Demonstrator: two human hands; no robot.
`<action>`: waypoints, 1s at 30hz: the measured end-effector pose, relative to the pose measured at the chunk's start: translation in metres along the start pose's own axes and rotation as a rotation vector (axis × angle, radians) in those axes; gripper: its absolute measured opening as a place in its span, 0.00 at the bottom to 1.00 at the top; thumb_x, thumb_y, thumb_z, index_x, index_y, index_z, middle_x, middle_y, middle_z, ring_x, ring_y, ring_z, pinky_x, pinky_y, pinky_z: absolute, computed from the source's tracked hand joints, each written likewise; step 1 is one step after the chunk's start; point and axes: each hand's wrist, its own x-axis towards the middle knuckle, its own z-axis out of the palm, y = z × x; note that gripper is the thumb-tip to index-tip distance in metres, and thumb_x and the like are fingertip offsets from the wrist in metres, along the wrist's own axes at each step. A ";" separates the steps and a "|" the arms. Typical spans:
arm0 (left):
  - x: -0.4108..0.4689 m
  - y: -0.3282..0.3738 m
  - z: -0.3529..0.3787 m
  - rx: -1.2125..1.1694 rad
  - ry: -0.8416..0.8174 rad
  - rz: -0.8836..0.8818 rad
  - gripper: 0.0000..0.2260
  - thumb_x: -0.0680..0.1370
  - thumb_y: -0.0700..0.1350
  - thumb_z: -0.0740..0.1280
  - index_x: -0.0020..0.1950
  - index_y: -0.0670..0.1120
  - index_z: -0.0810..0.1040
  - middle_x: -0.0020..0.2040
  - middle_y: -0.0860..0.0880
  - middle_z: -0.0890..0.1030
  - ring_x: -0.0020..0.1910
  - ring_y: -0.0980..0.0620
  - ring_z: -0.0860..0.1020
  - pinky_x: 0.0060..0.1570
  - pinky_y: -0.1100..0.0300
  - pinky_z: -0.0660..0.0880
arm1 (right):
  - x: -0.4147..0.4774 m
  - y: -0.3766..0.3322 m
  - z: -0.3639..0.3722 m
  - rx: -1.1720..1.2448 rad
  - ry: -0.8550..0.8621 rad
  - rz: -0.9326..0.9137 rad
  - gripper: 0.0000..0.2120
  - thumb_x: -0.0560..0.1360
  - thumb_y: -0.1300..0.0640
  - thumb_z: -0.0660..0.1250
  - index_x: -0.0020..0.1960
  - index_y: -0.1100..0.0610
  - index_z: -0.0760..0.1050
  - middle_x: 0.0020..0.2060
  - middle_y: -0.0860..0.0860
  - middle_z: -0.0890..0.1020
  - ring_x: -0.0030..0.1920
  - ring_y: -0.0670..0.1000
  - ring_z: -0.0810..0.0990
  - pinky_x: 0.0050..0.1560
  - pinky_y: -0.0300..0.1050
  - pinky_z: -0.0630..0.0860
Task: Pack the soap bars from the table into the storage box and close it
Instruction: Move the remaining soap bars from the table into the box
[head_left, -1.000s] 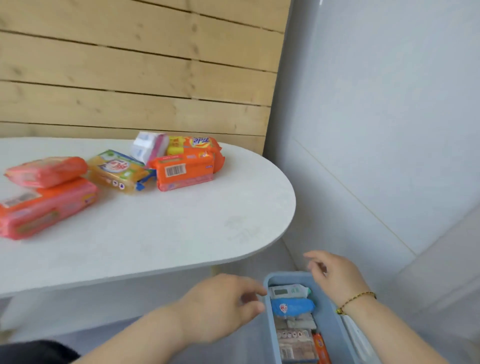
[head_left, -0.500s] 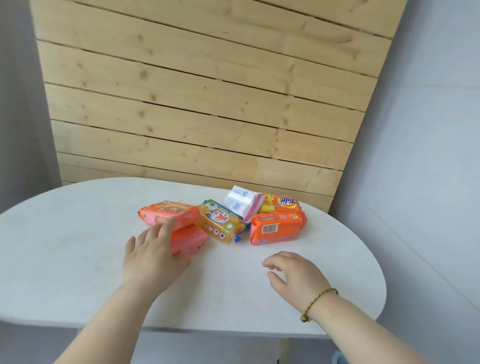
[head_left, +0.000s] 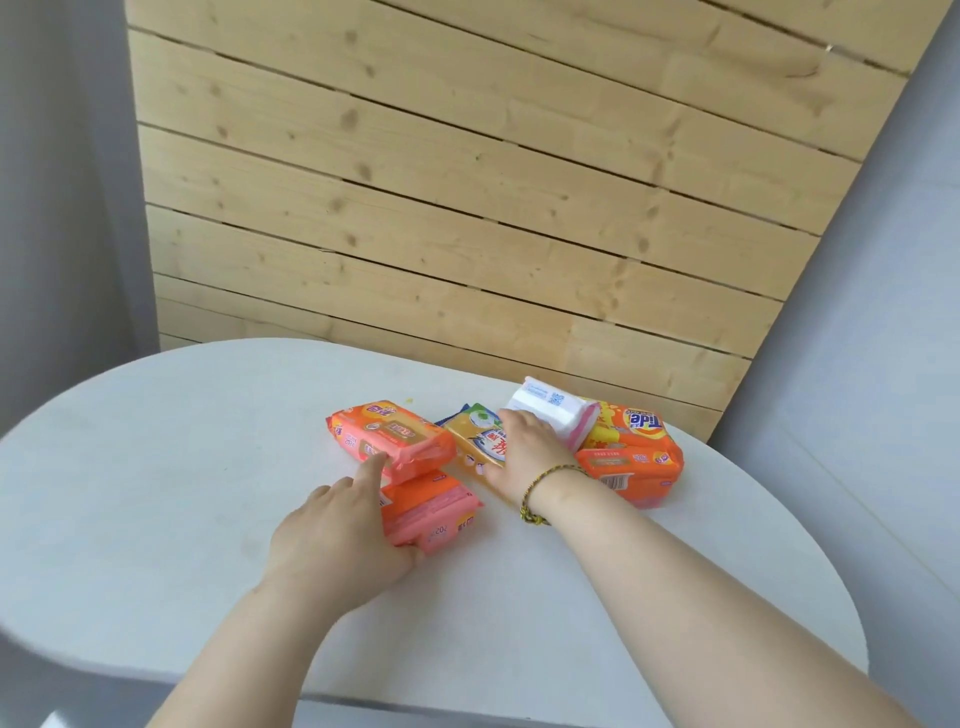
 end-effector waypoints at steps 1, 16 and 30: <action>-0.002 -0.001 -0.003 -0.004 -0.012 0.002 0.36 0.72 0.58 0.65 0.74 0.54 0.49 0.66 0.53 0.71 0.67 0.51 0.67 0.57 0.59 0.69 | 0.005 -0.001 0.002 -0.017 -0.020 0.030 0.26 0.76 0.53 0.62 0.70 0.61 0.59 0.68 0.57 0.67 0.68 0.58 0.64 0.67 0.48 0.64; -0.010 -0.008 -0.021 -0.222 -0.234 -0.144 0.25 0.70 0.58 0.67 0.63 0.50 0.67 0.45 0.54 0.75 0.51 0.50 0.78 0.53 0.58 0.75 | 0.010 -0.021 0.007 -0.101 -0.264 0.173 0.35 0.73 0.56 0.66 0.73 0.61 0.52 0.68 0.59 0.65 0.65 0.60 0.70 0.57 0.49 0.73; -0.025 0.051 -0.009 -1.069 -0.180 -0.083 0.09 0.75 0.50 0.66 0.53 0.49 0.72 0.40 0.49 0.77 0.38 0.50 0.77 0.37 0.59 0.75 | -0.076 0.043 -0.001 1.407 -0.031 0.349 0.19 0.74 0.50 0.66 0.63 0.54 0.70 0.45 0.50 0.81 0.46 0.53 0.80 0.54 0.52 0.77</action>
